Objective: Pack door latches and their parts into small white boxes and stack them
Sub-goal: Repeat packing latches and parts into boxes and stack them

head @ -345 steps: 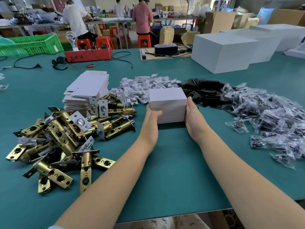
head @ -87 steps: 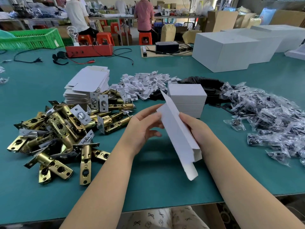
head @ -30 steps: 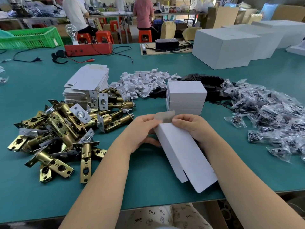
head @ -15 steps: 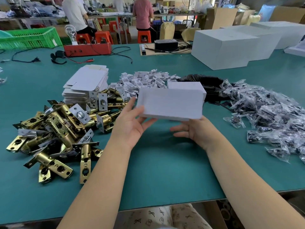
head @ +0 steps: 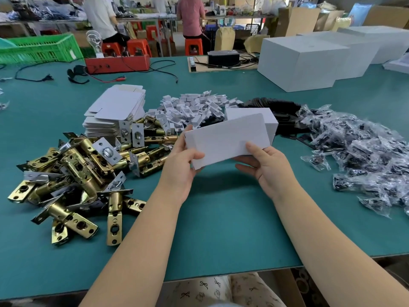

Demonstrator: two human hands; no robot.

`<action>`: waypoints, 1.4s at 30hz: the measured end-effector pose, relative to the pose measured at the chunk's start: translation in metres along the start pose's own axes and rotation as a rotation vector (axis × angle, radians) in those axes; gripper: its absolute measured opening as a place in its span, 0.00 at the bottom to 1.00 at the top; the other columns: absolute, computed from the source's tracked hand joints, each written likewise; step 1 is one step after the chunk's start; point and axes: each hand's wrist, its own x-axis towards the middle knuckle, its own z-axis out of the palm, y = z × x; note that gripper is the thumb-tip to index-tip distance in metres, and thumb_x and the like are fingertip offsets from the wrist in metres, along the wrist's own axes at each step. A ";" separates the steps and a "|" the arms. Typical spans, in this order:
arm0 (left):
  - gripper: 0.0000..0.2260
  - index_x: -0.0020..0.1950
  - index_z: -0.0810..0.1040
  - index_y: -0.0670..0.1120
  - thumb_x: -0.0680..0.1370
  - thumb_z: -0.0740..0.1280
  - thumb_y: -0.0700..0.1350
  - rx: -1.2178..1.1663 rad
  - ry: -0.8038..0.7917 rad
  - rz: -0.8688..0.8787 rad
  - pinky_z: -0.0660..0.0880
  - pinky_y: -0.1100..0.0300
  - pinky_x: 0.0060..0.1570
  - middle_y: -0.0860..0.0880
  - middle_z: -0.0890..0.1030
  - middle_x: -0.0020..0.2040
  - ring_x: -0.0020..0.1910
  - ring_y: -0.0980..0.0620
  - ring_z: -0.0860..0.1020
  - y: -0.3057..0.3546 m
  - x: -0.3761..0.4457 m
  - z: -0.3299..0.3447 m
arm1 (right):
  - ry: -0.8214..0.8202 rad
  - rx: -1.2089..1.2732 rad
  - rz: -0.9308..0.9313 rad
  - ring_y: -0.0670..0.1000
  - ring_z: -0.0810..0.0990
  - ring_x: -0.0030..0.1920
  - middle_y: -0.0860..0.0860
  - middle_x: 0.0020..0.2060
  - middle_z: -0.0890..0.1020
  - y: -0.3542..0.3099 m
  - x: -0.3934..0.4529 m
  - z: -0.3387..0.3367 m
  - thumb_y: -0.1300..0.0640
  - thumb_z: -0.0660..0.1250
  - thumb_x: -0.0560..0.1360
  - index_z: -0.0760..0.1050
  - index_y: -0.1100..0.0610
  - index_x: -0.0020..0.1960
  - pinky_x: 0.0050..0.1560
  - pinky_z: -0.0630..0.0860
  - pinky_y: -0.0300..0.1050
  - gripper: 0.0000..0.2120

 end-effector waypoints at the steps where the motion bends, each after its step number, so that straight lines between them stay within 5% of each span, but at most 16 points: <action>1: 0.24 0.66 0.72 0.55 0.77 0.56 0.33 0.070 -0.017 0.021 0.77 0.61 0.36 0.49 0.78 0.58 0.53 0.49 0.76 -0.002 0.000 0.001 | 0.005 0.018 0.017 0.52 0.85 0.38 0.53 0.37 0.85 0.000 0.001 -0.001 0.61 0.63 0.78 0.74 0.61 0.48 0.35 0.81 0.44 0.03; 3: 0.20 0.75 0.62 0.53 0.82 0.55 0.48 0.222 -0.054 0.087 0.78 0.59 0.40 0.49 0.75 0.65 0.58 0.49 0.76 -0.005 0.000 0.003 | -0.001 0.053 0.049 0.52 0.85 0.39 0.52 0.37 0.85 -0.002 0.001 -0.003 0.62 0.63 0.78 0.74 0.61 0.48 0.35 0.81 0.44 0.03; 6: 0.31 0.79 0.54 0.55 0.78 0.54 0.65 0.238 -0.049 0.183 0.81 0.52 0.46 0.52 0.75 0.67 0.60 0.54 0.79 -0.012 0.003 0.003 | -0.010 0.095 0.074 0.53 0.85 0.39 0.52 0.38 0.86 -0.003 0.000 -0.003 0.62 0.63 0.78 0.76 0.59 0.49 0.35 0.80 0.43 0.03; 9: 0.23 0.77 0.59 0.58 0.82 0.57 0.56 0.226 0.067 0.265 0.81 0.53 0.39 0.56 0.79 0.59 0.51 0.58 0.82 -0.013 0.001 0.003 | -0.013 0.111 0.110 0.53 0.85 0.39 0.52 0.39 0.86 -0.003 -0.001 -0.002 0.62 0.63 0.78 0.76 0.60 0.50 0.34 0.80 0.42 0.03; 13: 0.18 0.66 0.76 0.49 0.82 0.58 0.57 0.157 0.088 0.190 0.81 0.51 0.37 0.49 0.84 0.52 0.49 0.51 0.84 -0.007 0.006 0.000 | 0.007 0.142 0.145 0.54 0.85 0.39 0.52 0.41 0.86 -0.004 0.000 -0.004 0.62 0.64 0.77 0.76 0.58 0.51 0.33 0.80 0.41 0.04; 18: 0.13 0.67 0.71 0.60 0.83 0.56 0.55 0.154 0.110 0.140 0.81 0.52 0.38 0.53 0.83 0.54 0.51 0.52 0.83 -0.008 0.008 -0.001 | -0.003 0.124 0.122 0.53 0.85 0.40 0.52 0.40 0.86 -0.004 0.000 -0.004 0.63 0.64 0.77 0.76 0.60 0.51 0.34 0.80 0.41 0.04; 24: 0.15 0.59 0.77 0.56 0.82 0.55 0.60 0.096 0.155 0.067 0.80 0.54 0.38 0.52 0.85 0.51 0.50 0.51 0.83 -0.001 0.007 0.000 | -0.041 0.032 0.062 0.53 0.85 0.42 0.53 0.42 0.86 -0.001 -0.003 0.002 0.63 0.64 0.78 0.77 0.60 0.50 0.36 0.80 0.42 0.05; 29: 0.16 0.63 0.76 0.53 0.83 0.54 0.56 -0.051 0.089 -0.025 0.80 0.54 0.36 0.49 0.84 0.55 0.50 0.50 0.83 0.002 0.006 -0.002 | -0.001 0.076 0.080 0.53 0.85 0.40 0.52 0.40 0.86 -0.004 -0.002 0.001 0.63 0.63 0.78 0.76 0.61 0.51 0.36 0.81 0.43 0.04; 37: 0.14 0.60 0.77 0.50 0.83 0.57 0.56 0.041 0.195 0.051 0.79 0.57 0.33 0.50 0.85 0.47 0.44 0.52 0.84 -0.001 0.007 -0.001 | -0.065 0.014 0.060 0.54 0.85 0.43 0.54 0.42 0.86 -0.003 -0.006 0.003 0.61 0.66 0.76 0.79 0.61 0.48 0.37 0.80 0.41 0.04; 42: 0.15 0.61 0.76 0.50 0.84 0.55 0.56 0.084 0.268 0.066 0.78 0.58 0.33 0.47 0.82 0.53 0.50 0.48 0.81 -0.003 0.009 0.000 | -0.086 -0.036 0.010 0.54 0.85 0.45 0.53 0.44 0.86 -0.001 -0.008 0.007 0.57 0.70 0.71 0.80 0.59 0.49 0.39 0.80 0.42 0.09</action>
